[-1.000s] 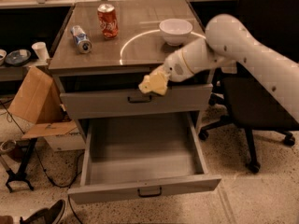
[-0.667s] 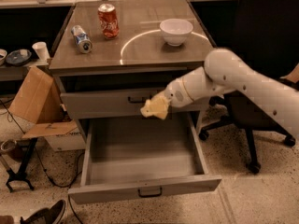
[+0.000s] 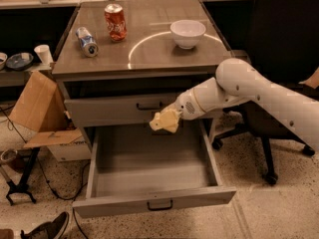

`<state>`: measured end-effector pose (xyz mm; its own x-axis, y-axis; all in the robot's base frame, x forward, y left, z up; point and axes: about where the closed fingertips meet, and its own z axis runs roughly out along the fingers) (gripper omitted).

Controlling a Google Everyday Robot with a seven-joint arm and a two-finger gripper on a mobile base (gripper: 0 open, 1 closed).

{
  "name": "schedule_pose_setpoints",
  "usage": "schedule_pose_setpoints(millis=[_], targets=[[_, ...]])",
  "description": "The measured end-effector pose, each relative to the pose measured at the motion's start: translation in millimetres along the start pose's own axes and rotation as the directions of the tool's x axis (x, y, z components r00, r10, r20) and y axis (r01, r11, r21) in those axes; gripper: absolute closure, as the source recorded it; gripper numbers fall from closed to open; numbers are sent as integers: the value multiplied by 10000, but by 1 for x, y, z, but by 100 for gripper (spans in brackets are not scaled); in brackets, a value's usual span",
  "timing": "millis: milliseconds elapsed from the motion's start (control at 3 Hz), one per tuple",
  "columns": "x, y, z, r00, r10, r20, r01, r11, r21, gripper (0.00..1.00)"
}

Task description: Place sponge into middle drawer

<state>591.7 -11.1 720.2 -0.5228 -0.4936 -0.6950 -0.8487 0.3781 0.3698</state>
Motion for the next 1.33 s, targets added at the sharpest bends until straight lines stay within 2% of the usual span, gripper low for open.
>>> schedule_pose_setpoints(millis=[333,667,1000,1333], targets=[[-5,3,11,9999,6,139,-4,9999,-128,100],[11,1,46,9968,559,568,-532,9974,-484,100],[37,-14,99,9820,1482,1175,-1407,9876,-697,100],[55,-23,142,9580,2269,1755,-2128,9724,-956,100]])
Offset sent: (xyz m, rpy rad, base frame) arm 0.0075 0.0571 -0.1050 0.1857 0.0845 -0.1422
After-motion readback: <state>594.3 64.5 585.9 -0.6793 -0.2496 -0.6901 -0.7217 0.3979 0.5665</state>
